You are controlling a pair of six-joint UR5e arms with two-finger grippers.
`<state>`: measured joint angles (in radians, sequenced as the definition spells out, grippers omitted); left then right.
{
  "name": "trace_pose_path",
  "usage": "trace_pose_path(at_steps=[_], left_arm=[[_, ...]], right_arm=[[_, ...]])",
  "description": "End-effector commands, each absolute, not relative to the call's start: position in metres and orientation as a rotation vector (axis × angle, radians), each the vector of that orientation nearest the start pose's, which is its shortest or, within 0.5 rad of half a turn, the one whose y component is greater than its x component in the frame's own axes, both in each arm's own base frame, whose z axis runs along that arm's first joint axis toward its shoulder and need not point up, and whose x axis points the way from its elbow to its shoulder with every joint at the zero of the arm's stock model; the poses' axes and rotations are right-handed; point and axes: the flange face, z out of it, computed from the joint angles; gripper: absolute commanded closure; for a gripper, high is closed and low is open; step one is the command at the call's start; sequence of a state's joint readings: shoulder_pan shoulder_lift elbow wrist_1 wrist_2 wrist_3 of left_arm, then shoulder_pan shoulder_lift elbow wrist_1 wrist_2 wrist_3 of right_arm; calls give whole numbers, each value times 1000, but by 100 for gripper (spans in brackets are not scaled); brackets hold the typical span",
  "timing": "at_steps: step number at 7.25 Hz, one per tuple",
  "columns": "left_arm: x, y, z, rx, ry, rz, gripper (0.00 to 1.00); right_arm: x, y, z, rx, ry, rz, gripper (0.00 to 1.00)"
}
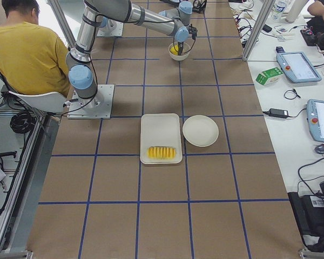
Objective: Place bowl and put lemon in it
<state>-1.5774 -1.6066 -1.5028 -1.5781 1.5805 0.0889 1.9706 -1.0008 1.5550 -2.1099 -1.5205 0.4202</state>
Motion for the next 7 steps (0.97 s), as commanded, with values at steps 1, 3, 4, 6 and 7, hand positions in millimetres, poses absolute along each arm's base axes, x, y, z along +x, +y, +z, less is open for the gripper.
trace_pose_path(at_steps=[1, 3, 4, 6, 7], left_arm=[[-136, -507, 508, 140, 3139, -39, 0], [-136, -506, 510, 151, 3126, -40, 0], [-136, -508, 506, 166, 3136, -31, 0], [-119, -510, 508, 118, 3138, -34, 0], [-114, -504, 513, 80, 3143, -22, 0]], right_arm=[[385, -557, 206, 3, 3105, 52, 82], [386, -561, 203, 39, 3091, -12, 0], [386, -562, 208, 51, 3086, -27, 0], [375, -566, 244, 69, 3076, -84, 0], [359, -563, 272, 76, 3081, -73, 0]])
